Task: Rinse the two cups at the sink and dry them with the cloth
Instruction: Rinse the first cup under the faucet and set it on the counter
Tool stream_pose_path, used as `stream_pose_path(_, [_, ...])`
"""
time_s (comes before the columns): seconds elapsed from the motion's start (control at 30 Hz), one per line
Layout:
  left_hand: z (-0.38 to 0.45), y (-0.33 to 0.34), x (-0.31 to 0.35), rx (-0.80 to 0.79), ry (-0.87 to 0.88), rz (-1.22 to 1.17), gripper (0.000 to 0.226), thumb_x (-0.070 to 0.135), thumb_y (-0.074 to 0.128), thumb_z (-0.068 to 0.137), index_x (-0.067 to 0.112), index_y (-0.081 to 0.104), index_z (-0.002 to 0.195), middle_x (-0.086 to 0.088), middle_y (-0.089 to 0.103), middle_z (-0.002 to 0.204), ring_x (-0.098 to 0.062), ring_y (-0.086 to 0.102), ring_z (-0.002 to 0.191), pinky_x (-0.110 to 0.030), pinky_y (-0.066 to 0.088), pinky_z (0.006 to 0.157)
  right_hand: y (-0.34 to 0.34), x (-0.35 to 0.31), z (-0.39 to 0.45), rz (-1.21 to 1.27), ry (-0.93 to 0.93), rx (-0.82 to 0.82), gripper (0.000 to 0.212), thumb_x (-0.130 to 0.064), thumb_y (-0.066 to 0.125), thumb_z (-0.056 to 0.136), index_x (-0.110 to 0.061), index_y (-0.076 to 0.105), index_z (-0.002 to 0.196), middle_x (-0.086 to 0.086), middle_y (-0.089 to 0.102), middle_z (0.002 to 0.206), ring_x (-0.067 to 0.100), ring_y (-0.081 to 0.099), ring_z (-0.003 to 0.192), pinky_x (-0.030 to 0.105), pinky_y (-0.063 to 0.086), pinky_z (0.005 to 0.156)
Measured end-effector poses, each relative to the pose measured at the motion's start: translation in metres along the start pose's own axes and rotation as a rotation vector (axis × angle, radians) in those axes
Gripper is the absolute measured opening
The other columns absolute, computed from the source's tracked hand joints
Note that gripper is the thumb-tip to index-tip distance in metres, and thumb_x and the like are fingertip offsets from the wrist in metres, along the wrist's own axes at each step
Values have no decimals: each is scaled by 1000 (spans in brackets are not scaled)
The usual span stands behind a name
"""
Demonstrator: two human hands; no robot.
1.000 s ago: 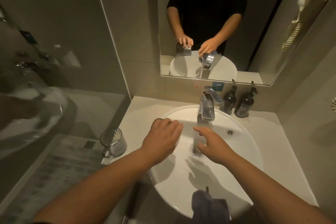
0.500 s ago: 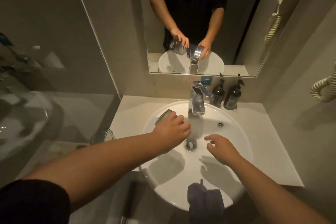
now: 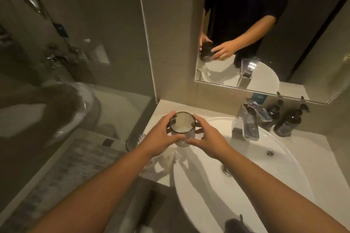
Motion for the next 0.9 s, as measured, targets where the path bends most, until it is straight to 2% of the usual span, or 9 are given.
stream_pose_path(0.13, [22, -29, -14, -49, -34, 52, 93, 7, 81, 79, 17, 28, 154, -1, 44, 150, -11, 49, 134, -32, 40, 115, 18, -4, 38, -65, -38, -8, 85, -19, 80, 74, -27, 34, 144, -7, 57, 129, 14, 60, 100, 27, 48, 84])
stream_pose_path(0.23, [42, -45, -30, -43, -28, 257, 94, 18, 84, 76, 19, 30, 154, -2, 43, 153, -14, 47, 136, -40, 42, 113, 34, 2, 62, -67, -21, -42, 79, -18, 79, 74, -23, 37, 141, -3, 58, 130, 17, 64, 100, 33, 52, 85])
stream_pose_path(0.37, [57, -53, -46, -80, -37, 513, 98, 33, 85, 75, 20, 30, 154, -2, 42, 154, -16, 44, 138, -33, 35, 115, 53, 15, 86, -115, 20, -96, 74, -19, 78, 74, -16, 41, 137, 2, 60, 129, 18, 65, 101, 33, 52, 85])
stream_pose_path(0.47, [63, -53, -60, -119, -67, 656, 102, 40, 84, 74, 22, 26, 155, -2, 42, 154, -20, 46, 136, -34, 39, 111, 66, 24, 98, -193, 47, -153, 74, -21, 79, 74, -14, 41, 137, 5, 61, 127, 23, 62, 106, 37, 50, 89])
stream_pose_path(0.77, [69, -49, -83, -203, -140, 841, 87, 43, 80, 76, 19, 37, 147, -4, 51, 145, -25, 53, 127, -35, 44, 102, 90, 41, 114, -428, 84, -260, 63, -29, 77, 74, -12, 49, 127, 11, 66, 117, 30, 62, 106, 39, 51, 86])
stream_pose_path(0.9, [75, -48, -80, -220, -142, 915, 89, 48, 81, 73, 19, 38, 146, -2, 53, 142, -25, 53, 125, -35, 38, 103, 93, 41, 117, -512, 120, -287, 57, -32, 74, 77, -12, 48, 123, 10, 65, 113, 30, 61, 101, 37, 50, 82])
Point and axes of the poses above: each hand's wrist, its own z-axis towards the middle knuckle, its own y-axis out of the palm, x = y × z, the point moved 1 cm from there along z, towards the middle knuckle
